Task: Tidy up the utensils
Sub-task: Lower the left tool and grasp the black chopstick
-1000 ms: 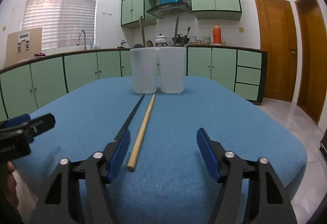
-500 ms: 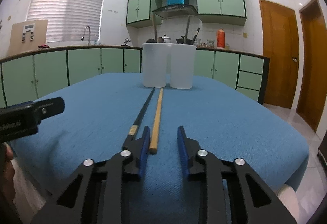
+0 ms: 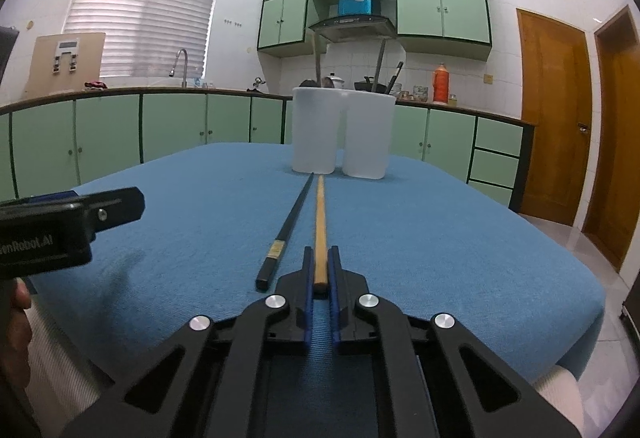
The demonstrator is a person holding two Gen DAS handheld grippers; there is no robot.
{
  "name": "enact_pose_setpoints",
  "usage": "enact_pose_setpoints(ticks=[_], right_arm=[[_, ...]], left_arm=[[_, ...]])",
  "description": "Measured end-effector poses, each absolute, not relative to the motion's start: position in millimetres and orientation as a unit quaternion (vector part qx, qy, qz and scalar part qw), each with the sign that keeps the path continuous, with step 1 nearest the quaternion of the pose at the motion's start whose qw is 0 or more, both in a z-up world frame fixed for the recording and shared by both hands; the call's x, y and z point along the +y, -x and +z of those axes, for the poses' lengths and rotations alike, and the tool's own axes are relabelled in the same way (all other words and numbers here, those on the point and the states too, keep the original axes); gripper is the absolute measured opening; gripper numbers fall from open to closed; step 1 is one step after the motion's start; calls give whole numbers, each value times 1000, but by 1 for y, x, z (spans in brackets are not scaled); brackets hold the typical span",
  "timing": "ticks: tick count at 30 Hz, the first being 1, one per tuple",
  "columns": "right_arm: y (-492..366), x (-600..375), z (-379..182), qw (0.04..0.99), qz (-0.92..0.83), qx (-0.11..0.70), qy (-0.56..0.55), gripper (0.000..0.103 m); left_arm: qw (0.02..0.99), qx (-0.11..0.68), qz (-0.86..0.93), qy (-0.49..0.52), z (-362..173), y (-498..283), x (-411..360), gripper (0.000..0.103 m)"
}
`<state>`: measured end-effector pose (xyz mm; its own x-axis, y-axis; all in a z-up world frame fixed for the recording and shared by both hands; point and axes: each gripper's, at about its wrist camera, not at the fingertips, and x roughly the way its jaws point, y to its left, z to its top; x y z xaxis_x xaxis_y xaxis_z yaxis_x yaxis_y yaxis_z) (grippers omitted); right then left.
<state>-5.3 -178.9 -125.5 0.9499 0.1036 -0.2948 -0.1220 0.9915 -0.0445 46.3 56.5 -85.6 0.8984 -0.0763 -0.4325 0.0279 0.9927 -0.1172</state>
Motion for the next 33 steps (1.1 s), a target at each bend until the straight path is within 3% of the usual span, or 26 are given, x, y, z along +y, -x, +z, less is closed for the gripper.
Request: enact_pose_setpoints(ticks=[17,20,22,25,27,33], right_arm=[[23,-240,-121,990,-25,139,2,7],[22,-247,-121,990,-27,140,-6,7],[22,-250,-120,990,-27,139,-10,7],[24,-253,-121,990,-27,139,-14,7],[22,-253,-121,990,-28,140,-18,7],[21,-257,-120,990,-34,138,-25,7]], left_arm=[[969,231,-72,43,-97,-46,-14,92],[968,238,-77,37,-100,-49,-30,76],[969,235,-71,31,-104,-49,-38,75],[971,230,-64,25,-106,-50,-46,67],[971,229,-60,18,-109,-51,-53,52],[973,224,-47,14,-111,-50,-62,30]])
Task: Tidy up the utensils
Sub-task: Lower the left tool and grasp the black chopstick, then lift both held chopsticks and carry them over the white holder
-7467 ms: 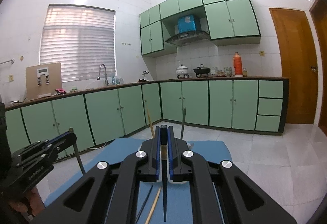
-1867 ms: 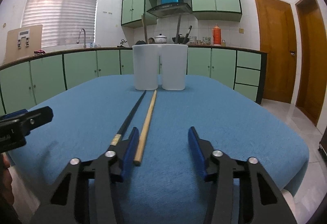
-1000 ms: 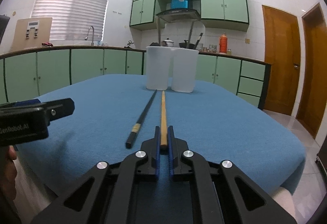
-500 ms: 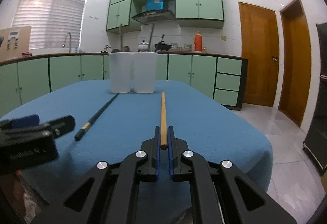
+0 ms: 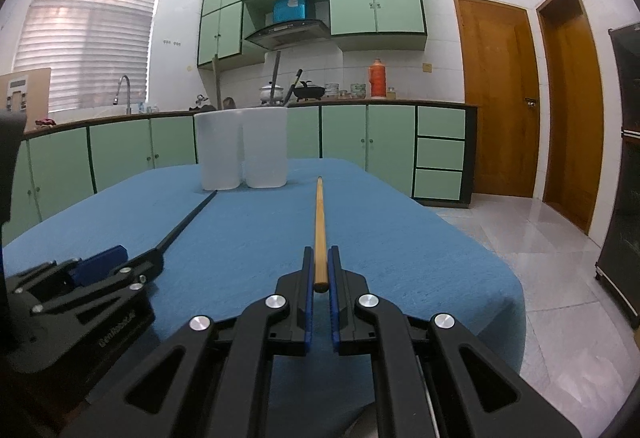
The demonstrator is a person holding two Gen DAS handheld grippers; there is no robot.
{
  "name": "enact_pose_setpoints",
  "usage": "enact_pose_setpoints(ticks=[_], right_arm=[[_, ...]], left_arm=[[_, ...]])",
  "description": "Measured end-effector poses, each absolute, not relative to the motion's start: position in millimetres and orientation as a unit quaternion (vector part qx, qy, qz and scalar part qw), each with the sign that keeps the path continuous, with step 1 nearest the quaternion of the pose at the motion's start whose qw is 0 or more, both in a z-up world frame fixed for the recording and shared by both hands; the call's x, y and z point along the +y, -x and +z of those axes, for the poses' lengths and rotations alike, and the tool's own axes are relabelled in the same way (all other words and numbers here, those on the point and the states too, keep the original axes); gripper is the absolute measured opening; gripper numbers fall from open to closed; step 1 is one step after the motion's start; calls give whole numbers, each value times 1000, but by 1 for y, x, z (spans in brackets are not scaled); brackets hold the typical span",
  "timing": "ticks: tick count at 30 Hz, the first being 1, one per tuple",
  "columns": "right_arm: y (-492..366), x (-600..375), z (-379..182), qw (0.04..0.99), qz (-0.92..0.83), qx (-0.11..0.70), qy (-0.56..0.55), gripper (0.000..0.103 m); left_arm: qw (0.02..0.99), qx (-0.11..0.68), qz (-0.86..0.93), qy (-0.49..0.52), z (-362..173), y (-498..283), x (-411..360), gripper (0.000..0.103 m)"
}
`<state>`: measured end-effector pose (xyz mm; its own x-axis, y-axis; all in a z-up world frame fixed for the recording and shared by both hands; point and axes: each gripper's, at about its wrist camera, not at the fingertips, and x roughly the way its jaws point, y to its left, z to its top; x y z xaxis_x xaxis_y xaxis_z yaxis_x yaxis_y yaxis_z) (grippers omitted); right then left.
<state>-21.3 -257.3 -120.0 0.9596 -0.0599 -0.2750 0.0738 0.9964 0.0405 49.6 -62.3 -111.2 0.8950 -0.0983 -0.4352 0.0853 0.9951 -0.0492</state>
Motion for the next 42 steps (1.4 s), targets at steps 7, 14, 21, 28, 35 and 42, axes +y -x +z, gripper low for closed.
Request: enact_pose_setpoints(ticks=[7,14,21,28,35,42], right_arm=[[20,-257,-119,989,-35,138,-27,7],[23,-256,-115,991,-34,130,-24,7],[29,-261,-101,993,-28,115,-26,7],[30,-266,-76,995,-10,92,-25,7],[19,-273,-29,997,30,68,-32,7],[-6,-275,25,994,83,63,-40,7]], left_arm=[[977,210,-28,-8,-114,-40,-75,7],[977,210,-29,-5,-104,-38,-67,6],[982,186,-32,-16,-80,-29,-63,6],[990,135,-36,-20,-42,-20,-53,6],[994,93,-46,-19,5,-27,-42,6],[995,76,-67,-3,49,-44,-33,6]])
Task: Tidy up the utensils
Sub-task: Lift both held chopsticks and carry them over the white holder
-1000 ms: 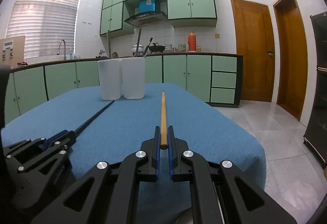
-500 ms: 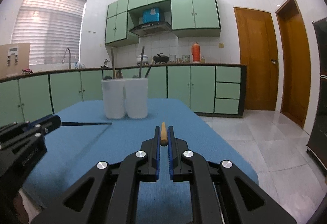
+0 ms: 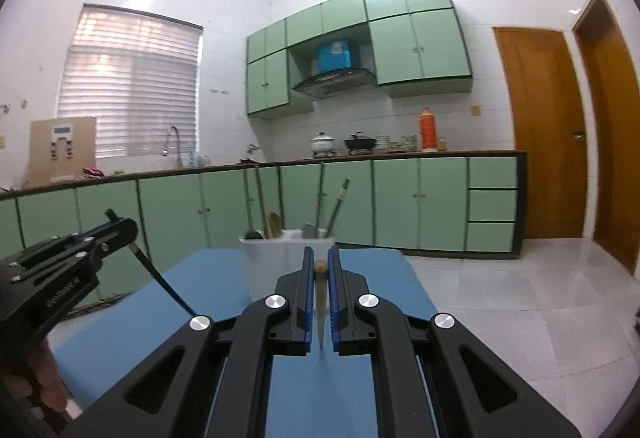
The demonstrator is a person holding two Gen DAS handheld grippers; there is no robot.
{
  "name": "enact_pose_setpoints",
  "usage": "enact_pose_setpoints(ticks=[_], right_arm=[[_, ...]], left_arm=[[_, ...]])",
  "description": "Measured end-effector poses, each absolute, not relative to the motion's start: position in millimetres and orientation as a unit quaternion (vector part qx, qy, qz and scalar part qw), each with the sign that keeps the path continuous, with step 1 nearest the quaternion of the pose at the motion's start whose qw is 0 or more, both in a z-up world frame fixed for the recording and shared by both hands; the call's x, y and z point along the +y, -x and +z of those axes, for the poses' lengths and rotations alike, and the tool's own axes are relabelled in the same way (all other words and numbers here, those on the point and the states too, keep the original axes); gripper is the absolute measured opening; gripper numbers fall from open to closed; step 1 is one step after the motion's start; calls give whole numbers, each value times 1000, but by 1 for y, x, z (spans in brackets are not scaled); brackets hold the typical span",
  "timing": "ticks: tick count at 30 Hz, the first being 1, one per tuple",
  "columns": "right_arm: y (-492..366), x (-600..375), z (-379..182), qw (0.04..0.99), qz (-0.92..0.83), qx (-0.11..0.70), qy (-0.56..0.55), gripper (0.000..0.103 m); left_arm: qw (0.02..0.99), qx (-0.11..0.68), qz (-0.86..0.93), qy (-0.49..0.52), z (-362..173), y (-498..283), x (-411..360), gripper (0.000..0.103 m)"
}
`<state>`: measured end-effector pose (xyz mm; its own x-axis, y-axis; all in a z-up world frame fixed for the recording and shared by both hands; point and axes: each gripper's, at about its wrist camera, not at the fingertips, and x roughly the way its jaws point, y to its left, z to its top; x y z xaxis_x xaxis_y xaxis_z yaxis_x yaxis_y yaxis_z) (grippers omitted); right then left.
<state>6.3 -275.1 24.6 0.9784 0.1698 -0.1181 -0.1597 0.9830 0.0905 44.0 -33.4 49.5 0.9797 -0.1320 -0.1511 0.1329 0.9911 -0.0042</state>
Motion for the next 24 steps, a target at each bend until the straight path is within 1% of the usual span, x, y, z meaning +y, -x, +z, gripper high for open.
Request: enact_pose_setpoints(ticks=[8,14,20,24], right_arm=[[-48,-277,81,984,134,99,-58,7],[-73,-275,110,979,154,118,-60,7],[-93,-272,138,979,158,117,-52,7],[-108,-267,166,981,158,108,-37,7]], left_arm=[[993,81,-88,8,88,-75,-28,6],[991,86,-96,21,108,-98,-22,6],[993,64,-94,22,134,-113,-19,6],[995,32,-91,27,162,-126,-19,6]])
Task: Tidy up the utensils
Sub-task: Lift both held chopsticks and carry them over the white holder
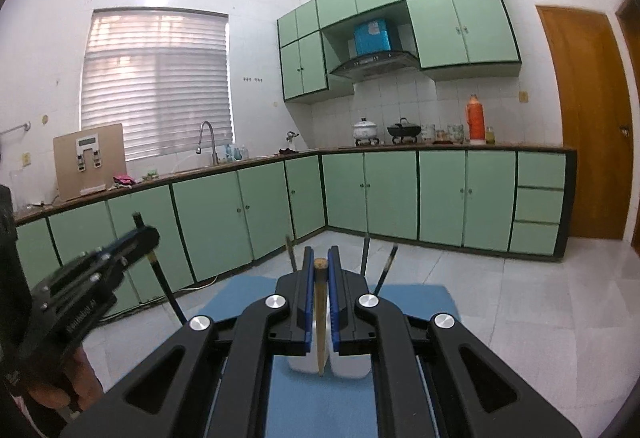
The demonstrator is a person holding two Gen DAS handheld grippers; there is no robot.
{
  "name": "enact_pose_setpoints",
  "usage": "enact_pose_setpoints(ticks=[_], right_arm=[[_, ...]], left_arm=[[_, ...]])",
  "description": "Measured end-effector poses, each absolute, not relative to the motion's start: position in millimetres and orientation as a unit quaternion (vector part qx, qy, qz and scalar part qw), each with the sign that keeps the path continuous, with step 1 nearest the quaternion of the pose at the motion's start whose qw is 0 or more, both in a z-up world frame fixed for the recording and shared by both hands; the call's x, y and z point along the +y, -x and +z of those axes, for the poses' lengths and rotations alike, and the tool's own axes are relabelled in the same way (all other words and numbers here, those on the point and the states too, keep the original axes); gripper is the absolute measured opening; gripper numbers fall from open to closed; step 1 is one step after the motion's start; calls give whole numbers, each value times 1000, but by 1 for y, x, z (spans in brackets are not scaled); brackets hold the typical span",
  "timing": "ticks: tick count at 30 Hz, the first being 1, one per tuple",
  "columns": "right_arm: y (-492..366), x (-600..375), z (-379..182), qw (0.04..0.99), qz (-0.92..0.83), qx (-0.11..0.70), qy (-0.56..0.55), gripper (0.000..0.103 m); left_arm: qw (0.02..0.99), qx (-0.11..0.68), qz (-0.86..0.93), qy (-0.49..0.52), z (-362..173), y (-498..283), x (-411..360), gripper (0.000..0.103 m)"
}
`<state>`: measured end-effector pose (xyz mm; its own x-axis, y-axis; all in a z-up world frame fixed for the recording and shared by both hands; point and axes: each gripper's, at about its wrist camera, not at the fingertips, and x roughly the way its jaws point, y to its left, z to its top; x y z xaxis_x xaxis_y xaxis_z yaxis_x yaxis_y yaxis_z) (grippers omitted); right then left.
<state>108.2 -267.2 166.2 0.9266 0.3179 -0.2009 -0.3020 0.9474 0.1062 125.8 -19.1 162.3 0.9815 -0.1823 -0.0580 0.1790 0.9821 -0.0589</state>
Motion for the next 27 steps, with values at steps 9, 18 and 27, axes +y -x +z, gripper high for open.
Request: enact_pose_setpoints(ticks=[9,18,27], right_arm=[[-166,-259,210,981,151,123,-18,7],[-225,-248,200,974,151,168,-4,7],[-261,-251,167,966,155,207,-14,7]], left_arm=[[995,-32,-91,35,203,-175,-39,6],[995,-23,-95,27,188,-239,-67,6],[996,18,-85,19,153,-289,-67,6]])
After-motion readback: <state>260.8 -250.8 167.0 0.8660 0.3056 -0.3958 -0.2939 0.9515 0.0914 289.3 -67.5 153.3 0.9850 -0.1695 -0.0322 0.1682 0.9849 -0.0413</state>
